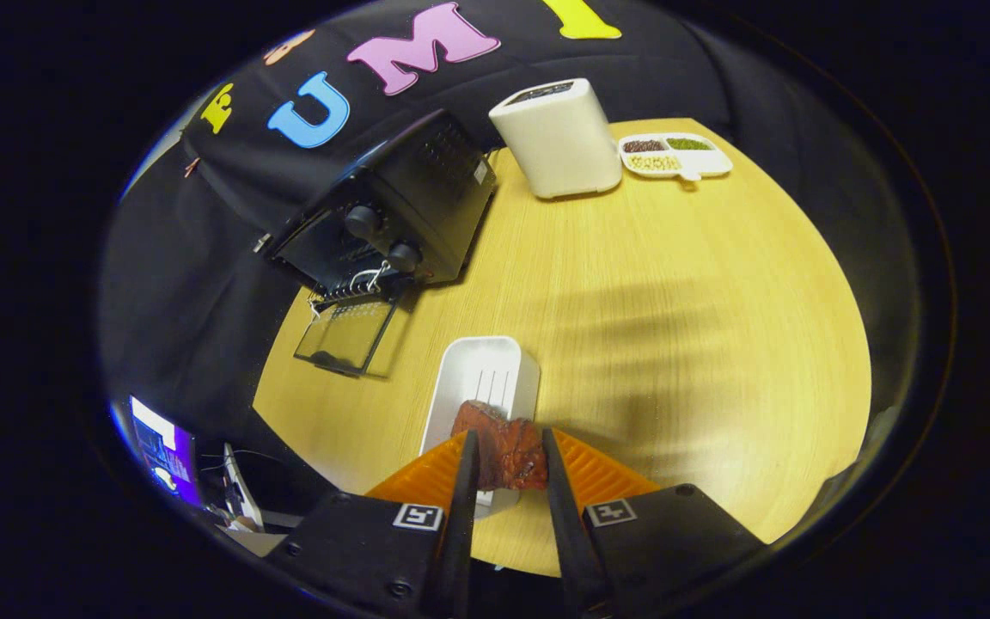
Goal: Open the toaster oven, put the food inside, and close the toaster oven door.
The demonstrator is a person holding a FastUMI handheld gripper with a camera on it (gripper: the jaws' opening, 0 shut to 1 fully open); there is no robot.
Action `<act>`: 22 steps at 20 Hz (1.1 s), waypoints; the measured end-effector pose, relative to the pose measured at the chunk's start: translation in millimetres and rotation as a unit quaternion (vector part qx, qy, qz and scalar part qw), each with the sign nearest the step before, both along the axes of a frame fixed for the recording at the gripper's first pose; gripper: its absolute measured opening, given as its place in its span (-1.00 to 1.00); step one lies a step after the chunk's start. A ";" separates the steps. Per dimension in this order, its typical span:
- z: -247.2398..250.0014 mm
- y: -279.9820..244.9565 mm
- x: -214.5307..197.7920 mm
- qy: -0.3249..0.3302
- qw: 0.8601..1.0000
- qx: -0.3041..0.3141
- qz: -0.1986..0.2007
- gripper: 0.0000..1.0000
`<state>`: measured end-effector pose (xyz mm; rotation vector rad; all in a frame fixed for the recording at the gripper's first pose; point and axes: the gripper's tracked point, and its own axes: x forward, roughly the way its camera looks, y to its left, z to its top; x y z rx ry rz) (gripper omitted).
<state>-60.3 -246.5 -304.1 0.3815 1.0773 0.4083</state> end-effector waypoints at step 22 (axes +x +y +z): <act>55.4 -12.2 8.3 0.040 0.996 0.054 -0.055 -0.70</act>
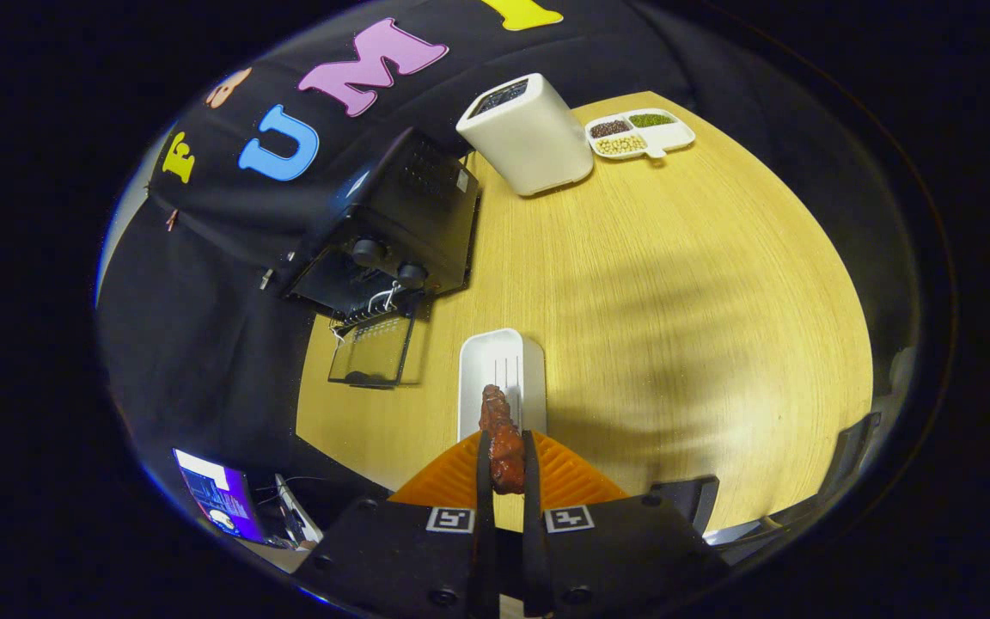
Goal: Open the toaster oven, put the food inside, and close the toaster oven door.
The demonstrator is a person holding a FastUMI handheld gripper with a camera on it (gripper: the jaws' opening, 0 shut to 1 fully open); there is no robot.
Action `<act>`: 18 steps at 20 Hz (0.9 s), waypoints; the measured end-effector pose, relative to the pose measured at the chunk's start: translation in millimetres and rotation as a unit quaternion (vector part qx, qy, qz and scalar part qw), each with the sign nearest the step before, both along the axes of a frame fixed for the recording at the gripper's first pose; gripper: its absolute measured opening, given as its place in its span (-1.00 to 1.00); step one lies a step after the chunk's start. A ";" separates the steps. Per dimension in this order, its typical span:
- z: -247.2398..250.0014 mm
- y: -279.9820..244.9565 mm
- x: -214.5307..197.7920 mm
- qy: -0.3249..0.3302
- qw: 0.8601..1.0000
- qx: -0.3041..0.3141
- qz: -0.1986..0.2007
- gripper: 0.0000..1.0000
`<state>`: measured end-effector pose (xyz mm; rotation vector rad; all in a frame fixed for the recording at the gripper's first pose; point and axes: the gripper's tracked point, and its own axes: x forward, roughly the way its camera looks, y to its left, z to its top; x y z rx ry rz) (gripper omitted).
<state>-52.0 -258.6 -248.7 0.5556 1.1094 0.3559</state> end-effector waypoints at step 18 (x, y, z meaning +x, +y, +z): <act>120.8 203.1 -15.0 -0.085 0.977 0.107 -0.164 -0.70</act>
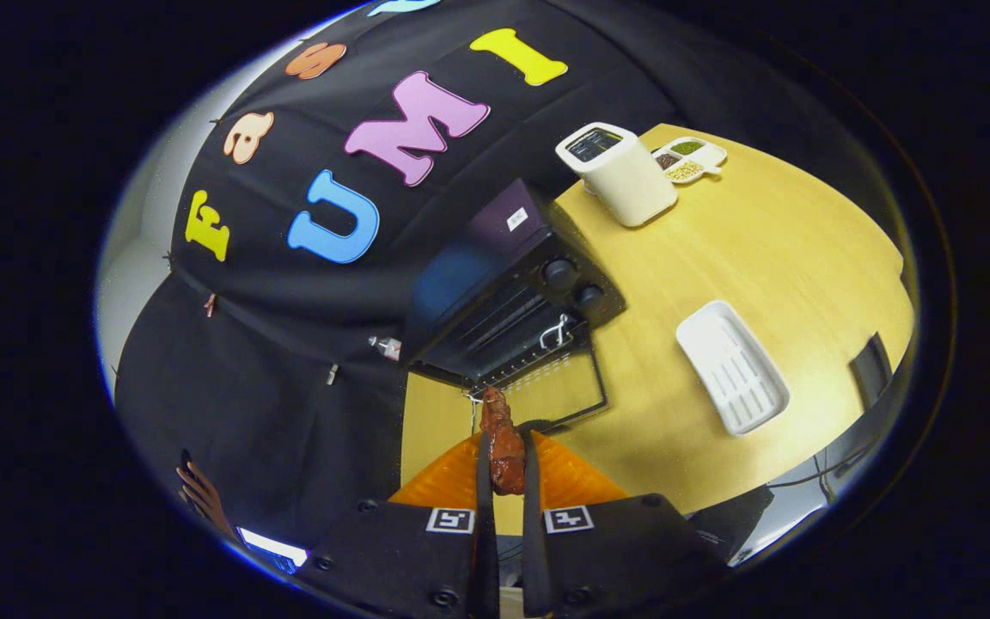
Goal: Open the toaster oven, put the food inside, and close the toaster oven door.
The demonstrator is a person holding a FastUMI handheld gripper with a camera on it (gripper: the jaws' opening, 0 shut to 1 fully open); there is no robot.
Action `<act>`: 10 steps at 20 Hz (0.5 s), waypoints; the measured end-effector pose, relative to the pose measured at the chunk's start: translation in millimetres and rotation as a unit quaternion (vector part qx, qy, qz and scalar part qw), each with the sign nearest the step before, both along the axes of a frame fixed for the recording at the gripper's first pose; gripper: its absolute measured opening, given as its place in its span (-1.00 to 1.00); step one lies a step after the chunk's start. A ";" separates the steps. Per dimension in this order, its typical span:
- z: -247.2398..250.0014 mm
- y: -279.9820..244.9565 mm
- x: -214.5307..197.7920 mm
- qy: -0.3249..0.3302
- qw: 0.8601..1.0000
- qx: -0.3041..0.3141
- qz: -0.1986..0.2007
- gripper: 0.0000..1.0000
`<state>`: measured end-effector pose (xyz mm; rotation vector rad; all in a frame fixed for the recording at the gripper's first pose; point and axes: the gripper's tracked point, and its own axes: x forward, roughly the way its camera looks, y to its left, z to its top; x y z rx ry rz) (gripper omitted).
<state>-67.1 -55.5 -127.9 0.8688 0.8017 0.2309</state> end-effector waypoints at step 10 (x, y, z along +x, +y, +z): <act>4.4 85.4 18.2 -0.030 0.999 0.037 -0.023 -0.71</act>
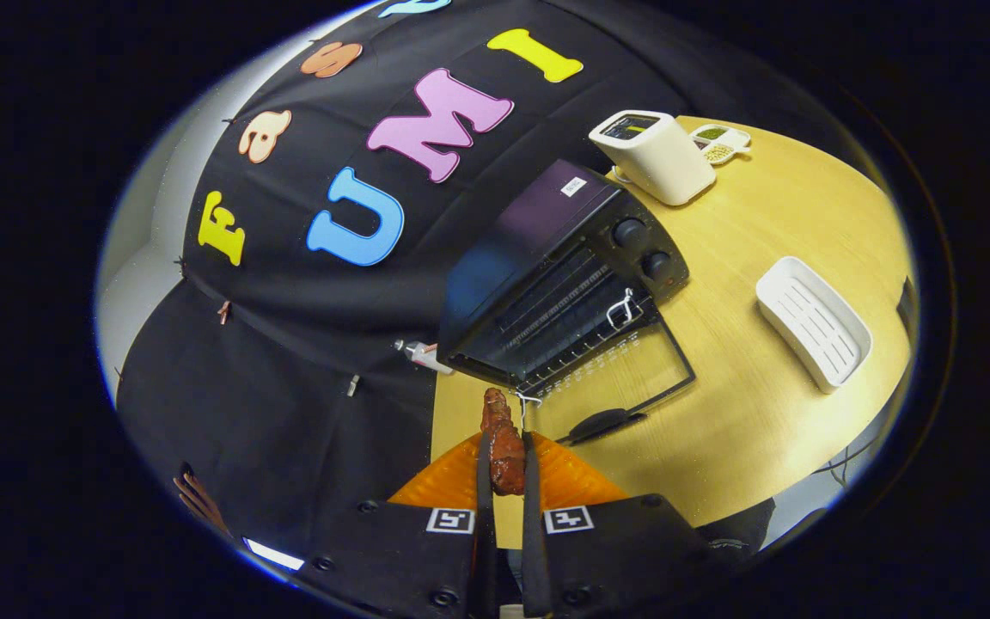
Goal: Open the toaster oven, put the food inside, and close the toaster oven door.
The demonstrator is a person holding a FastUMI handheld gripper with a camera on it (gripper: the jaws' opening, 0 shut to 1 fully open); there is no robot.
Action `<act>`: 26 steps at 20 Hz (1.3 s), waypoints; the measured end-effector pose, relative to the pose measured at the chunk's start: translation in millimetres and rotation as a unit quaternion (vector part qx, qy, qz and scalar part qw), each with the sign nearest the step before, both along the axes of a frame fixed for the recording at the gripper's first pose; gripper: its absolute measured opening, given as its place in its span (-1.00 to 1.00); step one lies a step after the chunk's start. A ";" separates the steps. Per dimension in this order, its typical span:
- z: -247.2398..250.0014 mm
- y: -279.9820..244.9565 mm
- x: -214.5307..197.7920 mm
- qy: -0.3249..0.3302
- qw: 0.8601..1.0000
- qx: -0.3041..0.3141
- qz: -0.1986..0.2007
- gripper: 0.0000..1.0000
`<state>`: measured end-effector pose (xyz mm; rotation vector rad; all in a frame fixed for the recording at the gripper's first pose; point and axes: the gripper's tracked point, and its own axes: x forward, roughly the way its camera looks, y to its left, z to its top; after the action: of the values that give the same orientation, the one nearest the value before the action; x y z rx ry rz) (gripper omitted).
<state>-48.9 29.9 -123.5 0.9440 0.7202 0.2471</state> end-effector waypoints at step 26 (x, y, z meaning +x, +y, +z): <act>-118.2 18.9 186.3 -0.069 0.984 0.016 -0.166 -0.71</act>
<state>137.4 48.8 -241.6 1.0516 0.4239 0.0292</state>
